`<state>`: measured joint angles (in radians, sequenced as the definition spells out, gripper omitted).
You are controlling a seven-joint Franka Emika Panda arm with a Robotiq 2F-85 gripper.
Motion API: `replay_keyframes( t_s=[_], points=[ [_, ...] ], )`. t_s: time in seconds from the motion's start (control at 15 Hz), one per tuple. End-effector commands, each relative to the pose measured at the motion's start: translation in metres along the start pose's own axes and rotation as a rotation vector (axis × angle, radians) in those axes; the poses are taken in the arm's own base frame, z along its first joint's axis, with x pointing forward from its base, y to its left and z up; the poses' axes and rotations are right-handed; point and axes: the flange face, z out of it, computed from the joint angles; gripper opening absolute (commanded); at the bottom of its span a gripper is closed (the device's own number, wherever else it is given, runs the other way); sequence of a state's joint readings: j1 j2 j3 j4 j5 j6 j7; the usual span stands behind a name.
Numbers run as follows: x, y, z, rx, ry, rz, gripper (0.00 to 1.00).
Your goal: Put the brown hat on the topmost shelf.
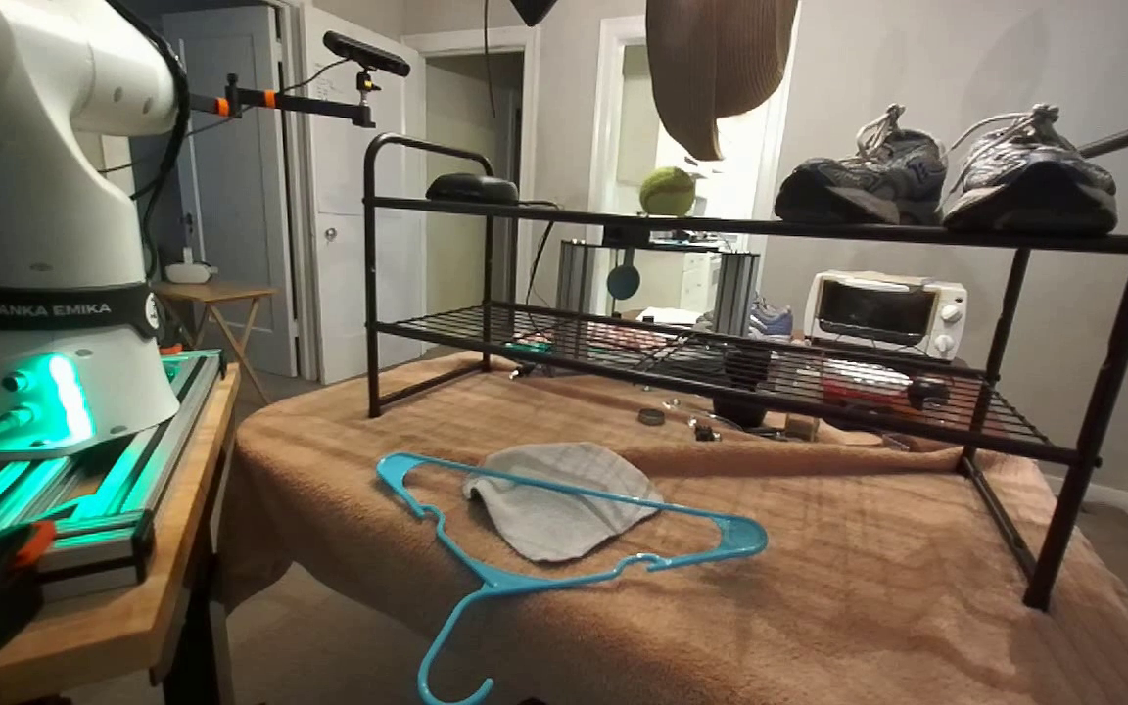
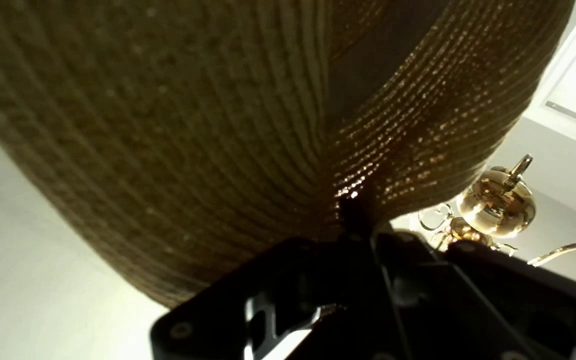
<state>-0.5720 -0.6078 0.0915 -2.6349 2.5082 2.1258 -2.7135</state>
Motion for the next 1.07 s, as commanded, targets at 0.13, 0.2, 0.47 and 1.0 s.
replay_keyframes(
  t_s=[0.13,0.2,0.47,1.0],
  points=[
    [-0.025,0.016,-0.016,-0.003,0.05,-0.05,0.01],
    [-0.03,0.018,-0.018,-0.004,0.048,-0.053,0.01],
    [-0.038,0.021,-0.024,-0.006,0.042,-0.068,0.01],
    [-0.045,0.026,-0.033,-0.003,0.021,-0.123,0.01]
  ],
)
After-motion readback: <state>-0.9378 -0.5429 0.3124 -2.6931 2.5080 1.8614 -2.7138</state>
